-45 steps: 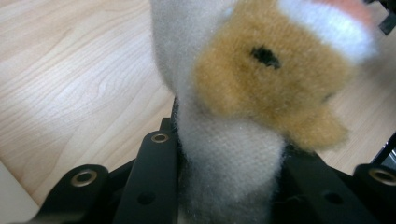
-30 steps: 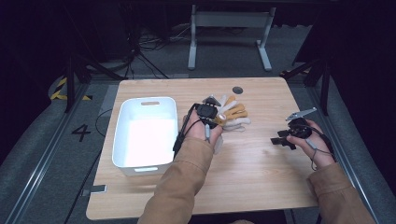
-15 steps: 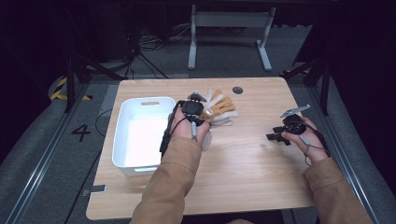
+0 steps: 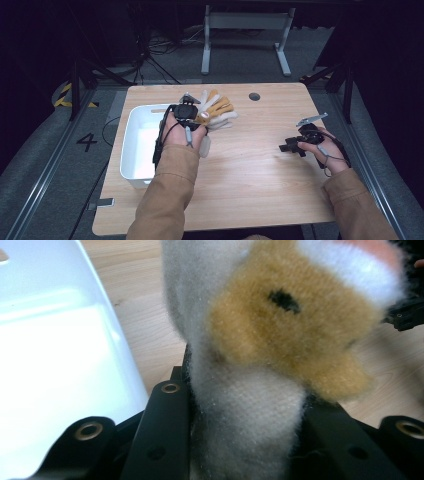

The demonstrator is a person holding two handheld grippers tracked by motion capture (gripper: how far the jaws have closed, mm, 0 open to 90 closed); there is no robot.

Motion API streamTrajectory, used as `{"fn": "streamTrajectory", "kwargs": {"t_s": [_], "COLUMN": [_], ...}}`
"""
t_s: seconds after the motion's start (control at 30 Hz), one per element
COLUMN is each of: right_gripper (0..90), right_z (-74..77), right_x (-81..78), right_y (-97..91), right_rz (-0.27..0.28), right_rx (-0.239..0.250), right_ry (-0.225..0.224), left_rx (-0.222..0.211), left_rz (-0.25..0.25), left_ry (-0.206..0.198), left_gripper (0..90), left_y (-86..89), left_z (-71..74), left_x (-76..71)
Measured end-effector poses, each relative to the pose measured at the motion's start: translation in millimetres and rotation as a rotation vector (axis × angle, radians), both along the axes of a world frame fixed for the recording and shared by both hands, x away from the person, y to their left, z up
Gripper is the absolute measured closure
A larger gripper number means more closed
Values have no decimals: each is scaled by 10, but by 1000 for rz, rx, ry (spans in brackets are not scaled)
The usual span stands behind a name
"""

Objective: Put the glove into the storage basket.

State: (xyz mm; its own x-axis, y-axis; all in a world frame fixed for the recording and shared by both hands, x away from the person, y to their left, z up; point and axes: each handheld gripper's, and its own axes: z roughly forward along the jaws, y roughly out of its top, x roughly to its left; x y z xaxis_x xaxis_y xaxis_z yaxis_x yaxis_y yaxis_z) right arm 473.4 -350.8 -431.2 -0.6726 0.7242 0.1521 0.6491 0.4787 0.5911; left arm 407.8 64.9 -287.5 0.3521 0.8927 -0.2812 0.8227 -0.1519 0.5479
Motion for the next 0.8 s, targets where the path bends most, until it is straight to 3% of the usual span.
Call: {"fn": "streamTrajectory", "kwargs": {"t_s": [0.1, 0.23, 0.33, 0.8], "right_gripper": [502, 500, 501, 500], "right_z": [-3, 4, -3, -35], "right_x": [-13, -26, -33, -50], "right_y": [20, 29, 7, -46], "right_rz": [6, 22, 16, -1], "right_rx": [-43, -36, -63, -58], "right_ry": [-19, -24, -29, -11], "left_rx": [-4, 0, 0, 2], "left_rz": [23, 45, 73, 166], "left_ry": [-1, 1, 3, 8], "left_gripper": [727, 727, 727, 725], "left_y": [71, 145, 216, 365], "left_z": [14, 20, 28, 12], "left_x": [12, 21, 28, 31]}}
